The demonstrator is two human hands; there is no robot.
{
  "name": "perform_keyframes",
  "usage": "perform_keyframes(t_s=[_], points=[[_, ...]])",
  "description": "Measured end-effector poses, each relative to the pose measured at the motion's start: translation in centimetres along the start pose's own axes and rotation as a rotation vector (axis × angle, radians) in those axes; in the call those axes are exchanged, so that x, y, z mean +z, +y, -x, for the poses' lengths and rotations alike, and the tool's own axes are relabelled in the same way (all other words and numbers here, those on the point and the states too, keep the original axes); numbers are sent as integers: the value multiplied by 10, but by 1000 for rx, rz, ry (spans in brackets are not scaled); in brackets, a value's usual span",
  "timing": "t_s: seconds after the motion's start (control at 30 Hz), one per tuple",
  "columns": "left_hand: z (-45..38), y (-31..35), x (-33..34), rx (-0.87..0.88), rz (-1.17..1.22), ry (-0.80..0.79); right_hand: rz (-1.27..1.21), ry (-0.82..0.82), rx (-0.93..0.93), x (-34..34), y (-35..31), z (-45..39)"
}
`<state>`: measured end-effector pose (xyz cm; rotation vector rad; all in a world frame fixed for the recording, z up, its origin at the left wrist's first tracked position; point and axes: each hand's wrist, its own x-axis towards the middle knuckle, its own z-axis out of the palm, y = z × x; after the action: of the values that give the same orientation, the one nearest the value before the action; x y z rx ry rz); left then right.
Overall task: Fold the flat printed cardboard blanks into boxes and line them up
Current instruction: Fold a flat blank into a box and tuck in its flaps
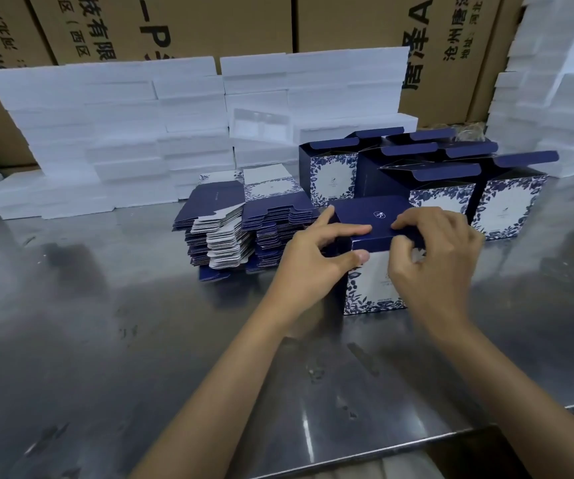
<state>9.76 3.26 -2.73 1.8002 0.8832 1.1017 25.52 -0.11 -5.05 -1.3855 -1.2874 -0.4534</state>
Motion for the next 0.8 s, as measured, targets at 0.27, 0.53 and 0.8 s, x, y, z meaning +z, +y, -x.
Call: perform_keyframes(t_s=[0.27, 0.53, 0.8], points=[[-14, 1, 11, -27, -3, 7, -21, 19, -13, 14, 17, -2], [-42, -3, 16, 85, -318, 99, 65, -52, -42, 30, 30, -18], [-64, -15, 19, 200, -430, 143, 116, -122, -67, 38, 41, -18]])
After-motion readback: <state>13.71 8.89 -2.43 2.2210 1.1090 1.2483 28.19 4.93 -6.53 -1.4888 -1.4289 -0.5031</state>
